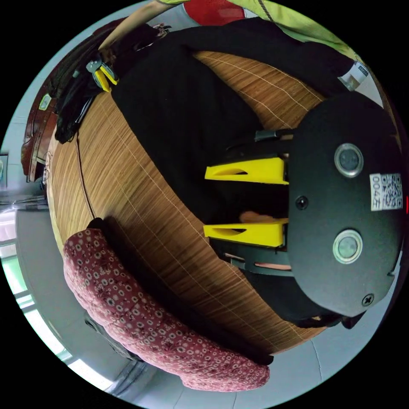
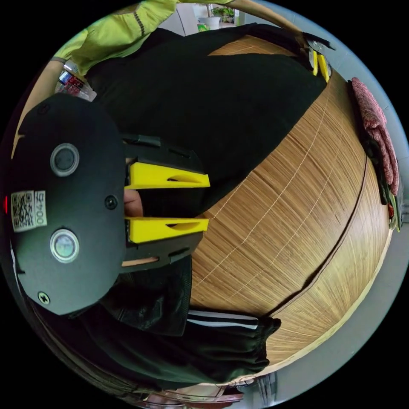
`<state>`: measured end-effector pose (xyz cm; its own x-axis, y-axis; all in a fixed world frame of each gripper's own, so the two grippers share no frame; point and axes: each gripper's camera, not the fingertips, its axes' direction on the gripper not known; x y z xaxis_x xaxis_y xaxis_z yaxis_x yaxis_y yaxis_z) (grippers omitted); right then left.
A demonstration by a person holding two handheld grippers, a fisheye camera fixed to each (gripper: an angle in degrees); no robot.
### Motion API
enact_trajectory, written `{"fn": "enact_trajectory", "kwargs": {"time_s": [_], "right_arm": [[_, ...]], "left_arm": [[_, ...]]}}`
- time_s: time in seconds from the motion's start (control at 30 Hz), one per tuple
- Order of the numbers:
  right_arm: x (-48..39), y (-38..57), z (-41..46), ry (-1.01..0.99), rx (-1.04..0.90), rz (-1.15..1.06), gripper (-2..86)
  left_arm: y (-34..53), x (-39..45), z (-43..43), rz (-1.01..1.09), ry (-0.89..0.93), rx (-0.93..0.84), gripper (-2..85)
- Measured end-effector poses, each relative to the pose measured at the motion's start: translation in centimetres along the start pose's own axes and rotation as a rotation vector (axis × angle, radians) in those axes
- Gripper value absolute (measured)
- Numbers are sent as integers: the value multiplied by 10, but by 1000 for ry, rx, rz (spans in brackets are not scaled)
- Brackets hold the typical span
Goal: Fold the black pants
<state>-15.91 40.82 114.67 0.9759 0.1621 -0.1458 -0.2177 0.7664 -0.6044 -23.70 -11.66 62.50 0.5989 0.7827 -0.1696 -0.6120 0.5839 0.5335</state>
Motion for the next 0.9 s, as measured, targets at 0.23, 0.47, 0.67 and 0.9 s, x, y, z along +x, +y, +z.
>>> {"fn": "enact_trajectory", "kwargs": {"time_s": [0.23, 0.47, 0.67, 0.9], "right_arm": [[-67, 50, -25, 257, 90, -39, 26], [-136, 186, -96, 364, 385, 33, 24], [-253, 342, -81, 584, 463, 18, 31], [-299, 465, 7, 351, 468, 335, 34]], "left_arm": [[36, 62, -44, -58, -274, 67, 45], [112, 131, -189, -175, -439, 336, 26], [267, 276, -301, -158, -591, 497, 39], [395, 384, -273, -159, -676, 381, 43]]}}
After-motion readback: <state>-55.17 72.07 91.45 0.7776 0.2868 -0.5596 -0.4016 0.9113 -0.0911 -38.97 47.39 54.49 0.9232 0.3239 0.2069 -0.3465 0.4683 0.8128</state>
